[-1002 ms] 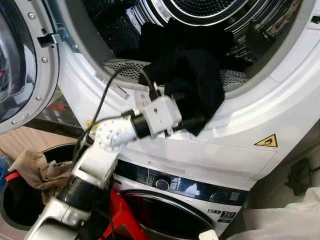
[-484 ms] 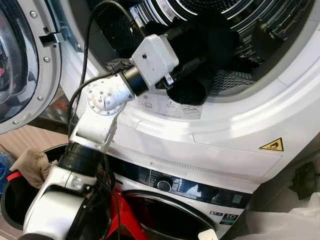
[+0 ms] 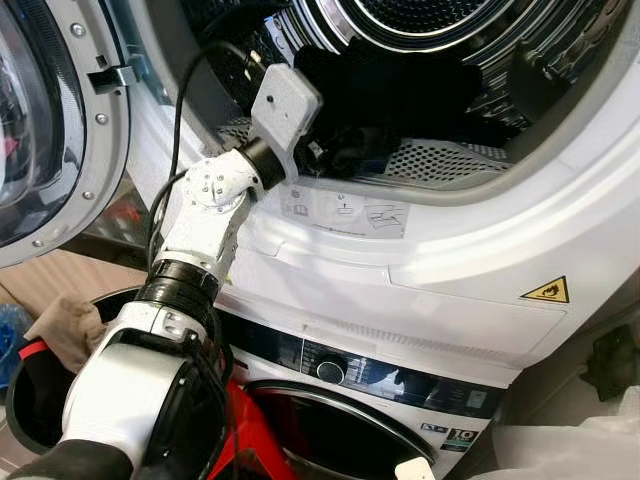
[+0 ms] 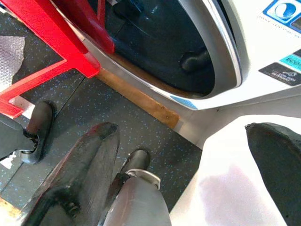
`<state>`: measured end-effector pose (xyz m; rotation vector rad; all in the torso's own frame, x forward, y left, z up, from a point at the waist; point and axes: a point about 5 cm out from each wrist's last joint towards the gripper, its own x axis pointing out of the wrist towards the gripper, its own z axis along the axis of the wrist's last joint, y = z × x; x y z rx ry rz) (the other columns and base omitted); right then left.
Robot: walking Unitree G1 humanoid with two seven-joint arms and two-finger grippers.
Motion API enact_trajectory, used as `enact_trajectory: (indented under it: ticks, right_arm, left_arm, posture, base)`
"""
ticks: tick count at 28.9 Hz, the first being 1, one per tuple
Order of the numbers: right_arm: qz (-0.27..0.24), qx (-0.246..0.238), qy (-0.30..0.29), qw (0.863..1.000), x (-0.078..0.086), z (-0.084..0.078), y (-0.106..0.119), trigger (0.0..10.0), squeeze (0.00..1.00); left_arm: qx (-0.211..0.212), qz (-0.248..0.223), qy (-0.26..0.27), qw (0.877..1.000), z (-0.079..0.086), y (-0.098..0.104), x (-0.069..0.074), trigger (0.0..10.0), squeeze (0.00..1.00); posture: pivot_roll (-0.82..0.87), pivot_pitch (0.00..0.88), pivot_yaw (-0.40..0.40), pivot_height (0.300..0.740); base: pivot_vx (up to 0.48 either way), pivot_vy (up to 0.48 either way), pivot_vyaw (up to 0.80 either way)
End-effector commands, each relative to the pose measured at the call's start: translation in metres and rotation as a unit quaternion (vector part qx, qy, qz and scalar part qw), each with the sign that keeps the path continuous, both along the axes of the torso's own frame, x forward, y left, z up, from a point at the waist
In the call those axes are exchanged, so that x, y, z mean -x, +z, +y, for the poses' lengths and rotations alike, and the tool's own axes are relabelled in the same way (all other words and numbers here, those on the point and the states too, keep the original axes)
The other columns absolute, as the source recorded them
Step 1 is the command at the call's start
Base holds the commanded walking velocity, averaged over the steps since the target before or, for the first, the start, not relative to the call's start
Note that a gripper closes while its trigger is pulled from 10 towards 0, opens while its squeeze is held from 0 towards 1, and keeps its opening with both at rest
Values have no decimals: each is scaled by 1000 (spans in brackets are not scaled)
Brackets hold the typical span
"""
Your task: Clothes washing
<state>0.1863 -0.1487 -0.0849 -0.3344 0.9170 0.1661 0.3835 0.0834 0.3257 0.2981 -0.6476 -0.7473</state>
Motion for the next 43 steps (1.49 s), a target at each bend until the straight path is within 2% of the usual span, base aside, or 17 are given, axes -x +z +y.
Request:
enact_trajectory:
  ticks: [1, 4, 5, 6, 9, 11, 12, 17, 22, 23, 25, 30, 33, 37, 40, 41, 43]
  right_arm:
    - [3, -5, -2, 1000, 0, 4, 0, 10000, 0]
    - [3, -6, -3, 1000, 1, 4, 0, 10000, 0]
    - [3, -6, -5, 1000, 1, 4, -1, 10000, 0]
    - [3, -7, -5, 1000, 1, 4, -1, 10000, 0]
    - [6, -6, -8, 1000, 4, 3, -2, 10000, 0]
    - [6, -6, -8, 1000, 4, 3, -2, 10000, 0]
    - [8, -5, -9, 1000, 6, 3, -3, 10000, 0]
    - [9, -5, -11, 1000, 6, 2, -3, 10000, 0]
    - [8, -2, -13, 1000, 7, 1, -3, 10000, 0]
    - [8, -2, -13, 1000, 7, 1, -3, 10000, 0]
    - [7, 0, -15, 1000, 8, 0, -4, 10000, 0]
    - [7, 2, -16, 1000, 8, 0, -4, 10000, 0]
    - [7, 2, -18, 1000, 7, 0, -3, 10000, 0]
    - [5, 3, -19, 1000, 7, -1, -3, 10000, 0]
    - [7, 3, -21, 1000, 8, -1, -4, 10000, 0]
    - [7, 3, -21, 1000, 8, -1, -4, 10000, 0]
    - [7, 2, -22, 1000, 9, -1, -4, 10000, 0]
  left_arm:
    - [-9, 39, 1, 999, 1, -8, -7, 10000, 0]
    - [-19, 62, -16, 998, -5, -7, -11, 10000, 0]
    - [-47, 65, -30, 996, -10, -8, -12, 10000, 0]
    - [-53, 71, -37, 995, -12, -9, -12, 10000, 0]
    - [-91, 75, -21, 993, -17, -5, -16, 10000, 0]
    - [-91, 74, -20, 993, -17, -4, -16, 10000, 0]
    - [-68, 75, -10, 995, -17, 9, -18, 10000, 0]
    - [-32, 75, 31, 996, -13, 35, -22, 10000, 0]
    - [12, 82, 29, 996, -18, 53, -22, 10000, 0]
    - [6, 86, 22, 996, -22, 53, -21, 10000, 0]
    - [-37, 98, -25, 994, -40, 44, -17, 10000, 0]
    - [-75, 118, -91, 986, -68, 26, -10, 10000, 0]
    - [-74, 129, -105, 983, -72, 23, -8, 10000, 0]
    - [-110, 132, -142, 975, -81, 12, -4, 10000, 0]
    - [-95, 86, -151, 980, -78, 27, 0, 10000, 0]
    - [-95, 86, -151, 980, -78, 27, 0, 10000, 0]
    - [-78, 41, -165, 982, -73, 46, 5, 10000, 0]
  posture:
    - [16, 18, 42, 740]
    - [10, 18, 46, 740]
    - [10, 18, 46, 740]
    - [8, 20, 50, 740]
    - [2, 23, 54, 740]
    - [1, 26, 55, 740]
    - [-1, 28, 54, 740]
    - [-11, 29, 60, 740]
    - [-21, 29, 64, 740]
    - [-25, 28, 65, 740]
    - [-24, 31, 64, 740]
    - [-28, 31, 64, 740]
    - [-32, 30, 67, 740]
    - [-31, 26, 68, 740]
    - [-28, 25, 69, 740]
    - [-28, 25, 69, 740]
    - [-21, 26, 69, 740]
  base:
    - [0, 0, 0]
    - [0, 0, 0]
    - [0, 0, 0]
    - [0, 0, 0]
    - [0, 0, 0]
    - [0, 0, 0]
    - [0, 0, 0]
    - [0, 0, 0]
    - [0, 0, 0]
    - [0, 0, 0]
    - [0, 0, 0]
    - [0, 0, 0]
    - [0, 0, 0]
    - [0, 0, 0]
    - [0, 0, 0]
    - [0, 0, 0]
    - [0, 0, 0]
